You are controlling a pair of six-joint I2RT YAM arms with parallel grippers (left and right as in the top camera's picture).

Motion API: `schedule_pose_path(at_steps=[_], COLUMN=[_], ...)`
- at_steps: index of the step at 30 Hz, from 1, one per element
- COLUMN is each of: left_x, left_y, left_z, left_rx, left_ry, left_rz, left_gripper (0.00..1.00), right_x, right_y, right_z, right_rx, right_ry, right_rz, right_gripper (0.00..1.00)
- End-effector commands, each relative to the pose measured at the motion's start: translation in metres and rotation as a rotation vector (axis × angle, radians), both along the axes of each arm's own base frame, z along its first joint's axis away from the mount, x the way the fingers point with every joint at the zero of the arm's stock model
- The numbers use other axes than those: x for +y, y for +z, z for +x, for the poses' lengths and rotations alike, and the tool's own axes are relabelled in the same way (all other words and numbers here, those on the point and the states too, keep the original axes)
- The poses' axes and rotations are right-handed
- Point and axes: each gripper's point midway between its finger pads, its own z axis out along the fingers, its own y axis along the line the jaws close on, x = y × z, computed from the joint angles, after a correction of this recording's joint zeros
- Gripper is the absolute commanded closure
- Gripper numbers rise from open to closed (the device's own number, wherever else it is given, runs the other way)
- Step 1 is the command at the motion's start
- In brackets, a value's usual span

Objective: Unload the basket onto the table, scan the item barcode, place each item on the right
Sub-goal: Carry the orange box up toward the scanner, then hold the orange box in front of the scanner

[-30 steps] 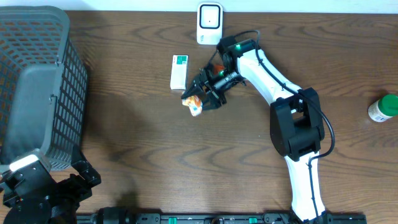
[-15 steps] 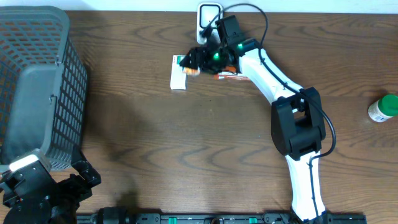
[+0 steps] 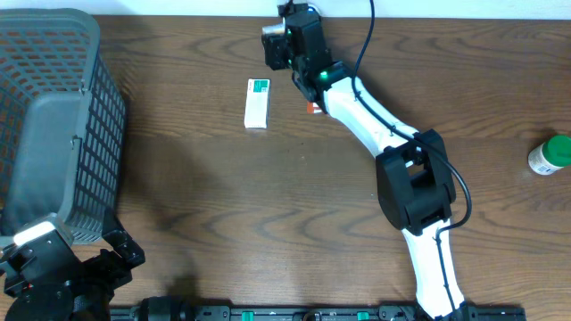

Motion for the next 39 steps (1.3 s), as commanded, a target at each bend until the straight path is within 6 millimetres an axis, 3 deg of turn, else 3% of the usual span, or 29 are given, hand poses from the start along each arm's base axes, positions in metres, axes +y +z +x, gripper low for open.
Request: schedule_pose_path(at_steps=[1, 14, 29, 39], left_x=[0.0, 0.0, 0.0, 0.0], left_y=[-0.003, -0.003, -0.003, -0.003], left_z=[0.001, 0.001, 0.001, 0.001], left_rx=[0.006, 0.006, 0.006, 0.006], left_ry=[0.001, 0.001, 0.001, 0.001], left_rz=[-0.01, -0.01, -0.01, -0.01], left_gripper=[0.0, 0.0, 0.0, 0.0], right_x=[-0.023, -0.041, -0.057, -0.056], right_y=[-0.006, -0.038, -0.039, -0.04], right_z=[0.019, 0.053, 0.059, 0.059], right_rx=[-0.077, -0.21, -0.209, -0.215], right_ry=[-0.128, -0.224, -0.248, -0.239], right_rz=[-0.095, -0.075, -0.081, -0.106], right_gripper=[0.37, 0.38, 0.39, 0.41])
